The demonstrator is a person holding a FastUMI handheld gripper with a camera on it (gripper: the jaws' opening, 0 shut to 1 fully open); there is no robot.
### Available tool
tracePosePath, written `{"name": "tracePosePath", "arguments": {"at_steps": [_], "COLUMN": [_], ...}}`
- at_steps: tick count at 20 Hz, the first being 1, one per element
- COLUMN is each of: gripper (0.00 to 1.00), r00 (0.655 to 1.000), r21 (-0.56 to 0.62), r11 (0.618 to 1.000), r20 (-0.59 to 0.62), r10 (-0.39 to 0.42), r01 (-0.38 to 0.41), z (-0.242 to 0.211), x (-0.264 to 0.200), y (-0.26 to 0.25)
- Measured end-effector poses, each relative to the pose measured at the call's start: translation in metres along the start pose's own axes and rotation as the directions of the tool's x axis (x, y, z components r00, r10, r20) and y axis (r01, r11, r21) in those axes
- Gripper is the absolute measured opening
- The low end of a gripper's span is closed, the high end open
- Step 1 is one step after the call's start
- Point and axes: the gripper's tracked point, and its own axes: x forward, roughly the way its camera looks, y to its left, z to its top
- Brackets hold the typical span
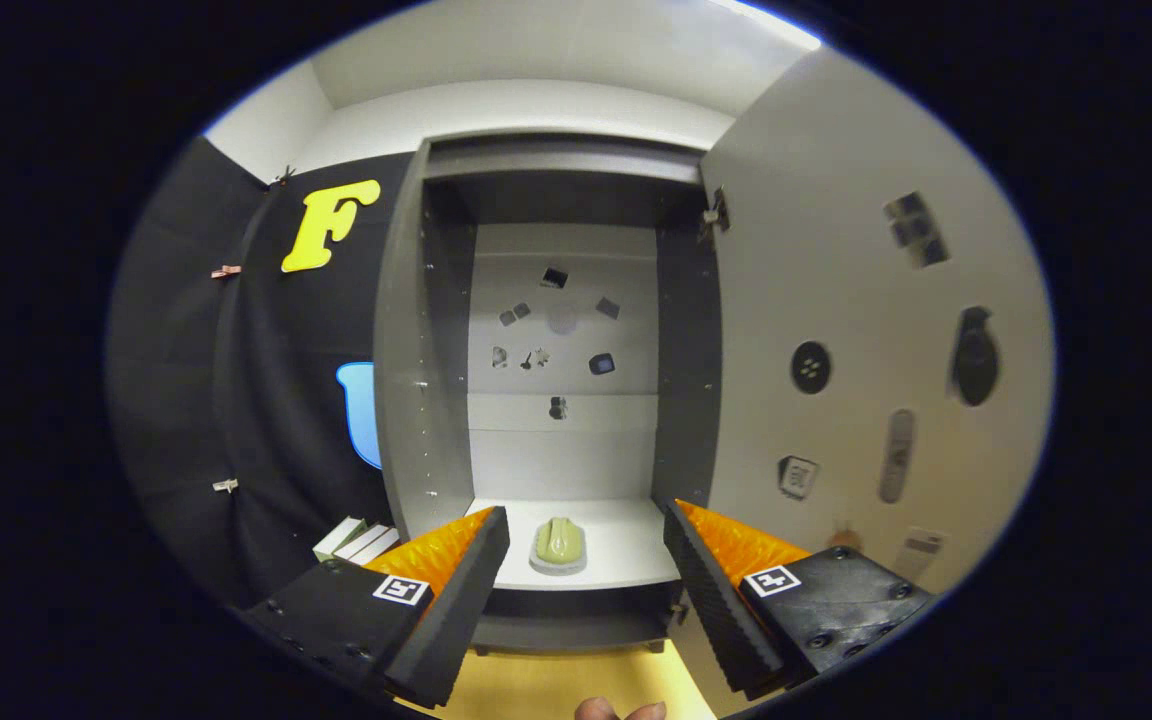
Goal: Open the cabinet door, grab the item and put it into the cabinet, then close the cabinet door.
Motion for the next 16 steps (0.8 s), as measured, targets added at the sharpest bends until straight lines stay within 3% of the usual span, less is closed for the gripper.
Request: {"name": "tracePosePath", "arguments": {"at_steps": [6,9,16], "gripper": [0.98,0.98,0.98], "r00": [0.997,0.997,0.989], "r21": [-0.024,-0.066,-0.049], "r11": [0.999,0.998,0.99], "r20": [0.074,0.079,0.068], "r10": [0.034,0.019,-0.128], "r01": [-0.033,-0.013,0.131], "z": [0.022,0.031,0.038], "x": [-0.112,-0.156,-0.22], "y": [-0.023,-0.053,-0.153]}}
